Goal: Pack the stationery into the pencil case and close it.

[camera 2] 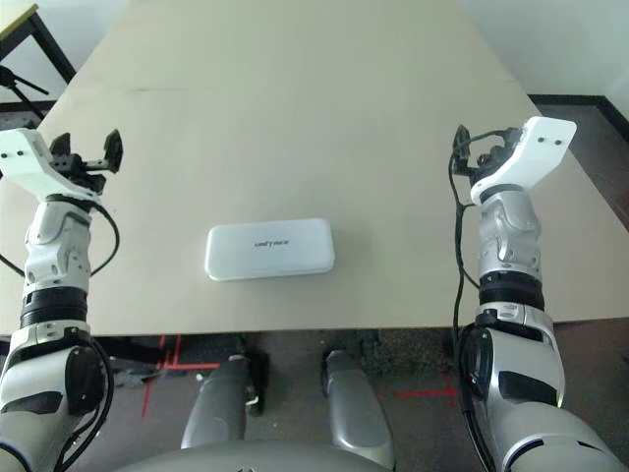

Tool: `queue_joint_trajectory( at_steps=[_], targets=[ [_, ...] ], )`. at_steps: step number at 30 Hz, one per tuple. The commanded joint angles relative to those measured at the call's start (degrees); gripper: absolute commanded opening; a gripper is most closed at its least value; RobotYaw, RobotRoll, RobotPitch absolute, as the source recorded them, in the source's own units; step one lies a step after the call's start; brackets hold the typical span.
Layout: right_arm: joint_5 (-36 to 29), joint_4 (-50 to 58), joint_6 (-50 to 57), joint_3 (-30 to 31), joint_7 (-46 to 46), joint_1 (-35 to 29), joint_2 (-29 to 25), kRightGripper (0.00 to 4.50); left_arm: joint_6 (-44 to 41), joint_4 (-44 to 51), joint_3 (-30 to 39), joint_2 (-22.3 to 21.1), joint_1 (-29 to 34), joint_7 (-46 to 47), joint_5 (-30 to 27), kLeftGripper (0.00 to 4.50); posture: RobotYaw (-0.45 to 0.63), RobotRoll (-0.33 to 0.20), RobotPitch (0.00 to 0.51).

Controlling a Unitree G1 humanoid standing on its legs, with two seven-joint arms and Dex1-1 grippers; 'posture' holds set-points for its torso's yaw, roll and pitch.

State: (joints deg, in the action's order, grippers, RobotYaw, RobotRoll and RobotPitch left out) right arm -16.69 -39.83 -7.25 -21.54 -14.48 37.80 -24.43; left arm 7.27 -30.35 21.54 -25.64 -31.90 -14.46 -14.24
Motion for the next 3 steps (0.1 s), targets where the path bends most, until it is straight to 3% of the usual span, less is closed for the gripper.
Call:
queue_joint_trajectory(
  at_steps=[1,3],
  targets=[
    [-0.51,0.17,0.52,0.07,-0.31,-0.03,0.65,4.50,-0.31,-0.04,-0.47,-0.63,0.17,0.23,0.60,4.46,-0.04,0.000,0.150],
    [-0.56,-0.20,0.33,0.21,-0.40,0.10,1.18,4.50,-0.76,0.37,-0.74,-0.80,0.05,0.10,0.63,4.46,-0.04,0.000,0.147]
  ],
)
